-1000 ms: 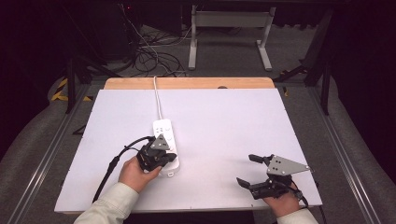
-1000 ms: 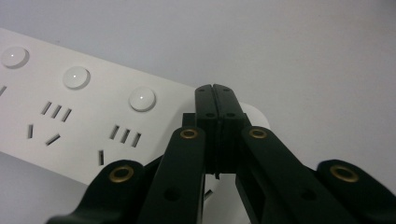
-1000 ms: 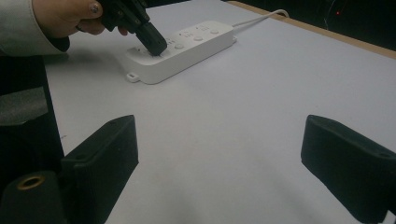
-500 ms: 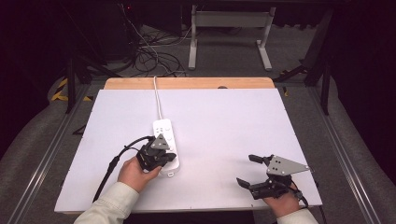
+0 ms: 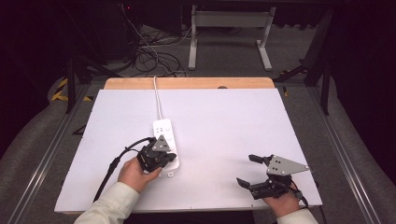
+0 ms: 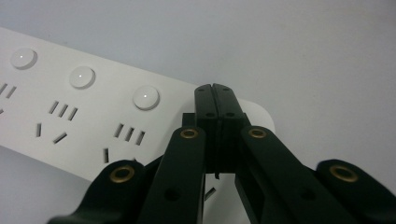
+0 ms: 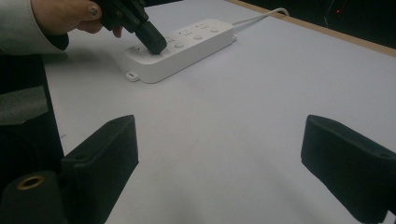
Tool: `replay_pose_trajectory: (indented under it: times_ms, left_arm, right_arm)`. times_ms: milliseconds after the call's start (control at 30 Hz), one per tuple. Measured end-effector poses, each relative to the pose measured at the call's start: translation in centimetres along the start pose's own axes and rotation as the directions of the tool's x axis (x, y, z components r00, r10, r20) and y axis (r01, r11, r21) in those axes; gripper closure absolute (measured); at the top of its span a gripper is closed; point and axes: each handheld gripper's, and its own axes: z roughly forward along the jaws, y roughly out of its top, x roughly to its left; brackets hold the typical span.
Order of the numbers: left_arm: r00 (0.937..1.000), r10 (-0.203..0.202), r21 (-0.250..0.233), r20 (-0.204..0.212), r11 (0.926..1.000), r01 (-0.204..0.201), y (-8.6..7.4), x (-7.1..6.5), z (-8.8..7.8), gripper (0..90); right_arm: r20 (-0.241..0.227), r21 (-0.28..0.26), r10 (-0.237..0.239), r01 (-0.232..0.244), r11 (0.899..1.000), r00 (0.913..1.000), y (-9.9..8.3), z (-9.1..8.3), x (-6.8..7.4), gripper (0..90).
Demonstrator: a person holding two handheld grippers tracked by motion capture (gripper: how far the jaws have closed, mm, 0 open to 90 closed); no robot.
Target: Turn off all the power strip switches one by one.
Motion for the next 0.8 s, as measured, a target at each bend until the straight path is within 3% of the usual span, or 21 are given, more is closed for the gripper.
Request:
replay_pose_trajectory:
  times_ms: [533, 600, 733, 800]
  left_arm:
    - [0.9991, 0.022, 0.0, -0.036, 0.9998, -0.022, 0.0, -0.6, 0.1, 90.0]
    - [0.9992, 0.032, 0.0, -0.026, 0.9995, -0.032, 0.1, -0.7, 0.2, 90.0]
    - [0.9951, 0.075, 0.018, -0.065, 0.9971, -0.074, 0.5, -1.5, 0.5, 90.0]
    - [0.9972, 0.043, -0.001, -0.061, 0.9991, -0.043, 0.5, -1.0, 0.0, 90.0]
  right_arm:
    - [0.0, 0.004, -0.004, 0.004, 1.0, 1.0, 0.0, 0.1, 0.0, 11.7]
    - [0.0, 0.004, -0.003, 0.003, 1.0, 1.0, 0.0, 0.1, 0.0, 11.7]
    - [-0.001, 0.003, -0.003, 0.003, 1.0, 1.0, 0.0, 0.0, 0.0, 11.7]
    - [0.002, -0.004, -0.004, 0.004, 1.0, 1.0, 0.0, -0.2, 0.0, 11.7]
